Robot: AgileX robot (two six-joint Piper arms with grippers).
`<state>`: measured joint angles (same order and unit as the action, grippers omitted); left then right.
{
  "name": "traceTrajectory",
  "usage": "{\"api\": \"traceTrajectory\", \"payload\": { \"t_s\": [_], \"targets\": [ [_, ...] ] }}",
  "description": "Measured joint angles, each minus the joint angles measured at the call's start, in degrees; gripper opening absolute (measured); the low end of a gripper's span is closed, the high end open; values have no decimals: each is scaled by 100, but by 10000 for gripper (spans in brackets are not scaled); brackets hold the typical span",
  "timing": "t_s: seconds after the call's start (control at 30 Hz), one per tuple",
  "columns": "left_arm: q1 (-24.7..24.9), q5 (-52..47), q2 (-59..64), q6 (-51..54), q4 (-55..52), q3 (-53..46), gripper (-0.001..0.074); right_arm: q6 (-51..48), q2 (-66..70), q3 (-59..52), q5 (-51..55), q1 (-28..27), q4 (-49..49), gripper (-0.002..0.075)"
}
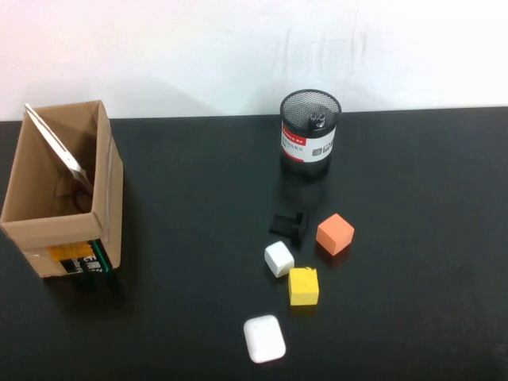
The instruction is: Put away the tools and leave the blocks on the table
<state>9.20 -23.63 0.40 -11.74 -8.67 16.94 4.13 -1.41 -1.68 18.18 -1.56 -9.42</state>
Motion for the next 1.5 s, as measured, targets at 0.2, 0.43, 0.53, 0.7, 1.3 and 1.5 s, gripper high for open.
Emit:
{"api": "traceTrajectory", "payload": {
  "t_s": [0.2, 0.43, 0.53, 0.7, 1.3, 1.5],
  "targets": [
    [0, 439, -113, 416, 213, -1048, 0, 0, 0, 0, 0, 0, 0, -6],
    [-20, 232, -113, 172, 281, -1827, 0, 0, 0, 0, 0, 0, 0, -6],
    [-45, 233, -113, 57, 281, -1827, 0, 0, 0, 0, 0, 0, -1, -6],
    [-54, 233, -113, -6, 281, -1827, 0, 0, 0, 0, 0, 0, -1, -6],
    [-54, 233, -113, -29, 281, -1827, 0, 0, 66, 0, 0, 40, -1, -6],
    [-54, 233, -113, -29, 281, -1827, 0, 0, 0, 0, 0, 0, -1, -6]
  ]
}}
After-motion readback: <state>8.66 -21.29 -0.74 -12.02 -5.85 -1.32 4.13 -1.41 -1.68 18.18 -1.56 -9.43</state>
